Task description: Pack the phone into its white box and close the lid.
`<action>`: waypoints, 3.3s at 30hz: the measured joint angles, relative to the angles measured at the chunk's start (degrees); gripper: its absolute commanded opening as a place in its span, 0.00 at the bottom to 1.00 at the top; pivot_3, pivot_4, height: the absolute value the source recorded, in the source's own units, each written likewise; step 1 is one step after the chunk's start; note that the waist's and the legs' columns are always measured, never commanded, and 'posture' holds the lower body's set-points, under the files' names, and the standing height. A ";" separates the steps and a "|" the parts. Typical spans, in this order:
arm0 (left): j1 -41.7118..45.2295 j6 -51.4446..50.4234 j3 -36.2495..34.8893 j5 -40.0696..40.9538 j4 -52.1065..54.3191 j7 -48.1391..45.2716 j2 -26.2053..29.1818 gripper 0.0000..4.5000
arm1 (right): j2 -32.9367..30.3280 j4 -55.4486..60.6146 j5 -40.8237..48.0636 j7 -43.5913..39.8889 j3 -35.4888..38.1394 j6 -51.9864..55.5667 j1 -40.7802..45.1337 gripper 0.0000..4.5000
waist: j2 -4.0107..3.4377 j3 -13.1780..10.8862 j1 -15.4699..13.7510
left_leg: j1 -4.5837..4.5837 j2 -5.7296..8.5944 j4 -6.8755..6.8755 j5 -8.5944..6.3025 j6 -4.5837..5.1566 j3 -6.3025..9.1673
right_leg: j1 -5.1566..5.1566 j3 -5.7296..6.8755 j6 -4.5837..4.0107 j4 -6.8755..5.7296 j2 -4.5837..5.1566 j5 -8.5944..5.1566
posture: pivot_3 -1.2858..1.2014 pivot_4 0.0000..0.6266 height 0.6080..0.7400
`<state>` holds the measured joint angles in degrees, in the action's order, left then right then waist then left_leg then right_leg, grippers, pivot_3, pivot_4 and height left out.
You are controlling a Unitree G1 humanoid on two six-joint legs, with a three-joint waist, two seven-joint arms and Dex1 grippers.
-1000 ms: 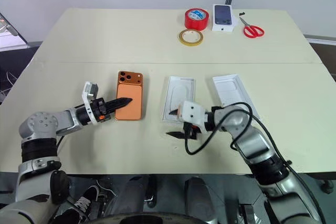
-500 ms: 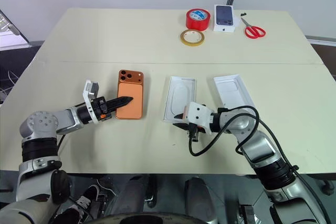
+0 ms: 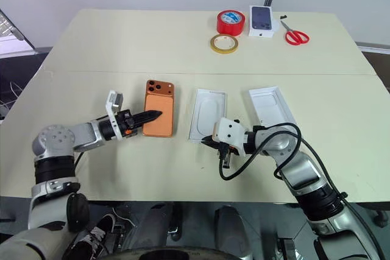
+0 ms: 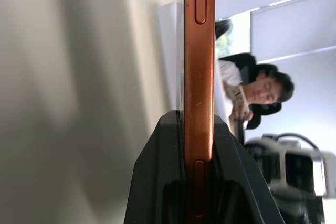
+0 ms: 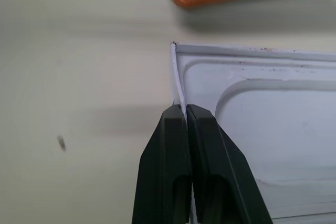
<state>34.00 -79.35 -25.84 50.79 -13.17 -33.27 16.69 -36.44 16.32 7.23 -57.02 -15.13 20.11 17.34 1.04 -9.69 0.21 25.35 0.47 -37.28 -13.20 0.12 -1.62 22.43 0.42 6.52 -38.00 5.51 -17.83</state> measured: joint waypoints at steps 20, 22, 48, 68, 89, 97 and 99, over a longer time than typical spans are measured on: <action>-2.27 -2.10 0.46 6.97 5.57 11.84 -11.29 0.00 | -8.25 2.71 6.94 -1.38 10.75 2.89 -3.91 0.67 | 0.03 -0.01 -1.03 | -0.02 0.02 -0.14 -0.04 0.09 -0.01 | -0.13 0.05 0.01 0.01 -0.04 0.00 | 0.52 0.24 0.91; -2.62 -1.65 1.74 6.93 5.56 11.66 -11.51 0.00 | -9.22 0.76 6.62 -1.32 12.09 2.02 -4.39 0.67 | 0.03 -0.01 -0.95 | -0.02 0.02 -0.14 -0.03 0.07 -0.01 | -0.13 0.03 0.01 0.02 -0.04 0.00 | 0.52 0.24 0.91; -3.64 3.35 12.74 4.78 6.71 4.82 -9.23 0.97 | -7.43 -3.04 3.08 2.53 11.19 -2.67 -3.80 0.69 | -0.01 0.03 -0.94 | -0.08 -0.02 -0.21 0.06 -0.07 -0.01 | -0.23 0.01 0.01 0.00 -0.17 -0.01 | 0.52 0.24 0.91; -3.40 11.45 18.94 -2.97 17.64 3.75 5.89 0.01 | -7.33 -11.22 -1.81 3.89 9.21 -4.72 -1.07 0.00 | -0.02 0.04 -0.94 | -0.07 -0.05 -0.17 0.07 -0.09 -0.05 | -0.18 0.01 0.00 0.01 -0.25 -0.01 | 0.52 0.24 0.91; -3.00 52.32 43.24 -34.55 3.01 -14.45 3.49 0.01 | -3.99 -13.20 -7.36 7.38 5.88 -7.95 0.38 0.00 | -0.05 0.05 -1.71 | -0.05 -0.05 -0.49 -0.16 0.35 -0.04 | -0.36 0.05 0.00 0.00 -0.27 -0.01 | 0.52 0.24 0.91; 3.12 52.74 46.49 -38.89 -5.67 -16.48 -7.90 0.01 | -10.09 -13.04 -6.88 5.55 11.43 -4.21 -3.43 0.00 | -0.07 0.04 -2.62 | 0.01 0.14 -0.90 -0.44 0.82 -0.01 | -0.61 0.07 0.01 0.08 -0.14 -0.02 | 0.52 0.24 0.91; 4.04 52.74 47.46 -39.30 -6.84 -17.32 -9.79 0.01 | -11.59 -13.07 -6.87 5.18 13.04 -4.03 -4.45 0.00 | -0.10 0.03 -2.33 | 0.01 0.12 -0.88 -0.44 0.82 -0.02 | -0.57 0.07 0.03 0.08 -0.14 -0.03 | 0.52 0.24 0.91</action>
<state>38.04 -26.61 21.62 11.49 -20.01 -50.59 6.90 -48.03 3.25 0.36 -51.84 -2.09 16.08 12.88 0.95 -9.66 -2.12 25.36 0.59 -38.16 -13.64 0.94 -1.65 21.85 0.49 6.55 -37.92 5.37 -17.85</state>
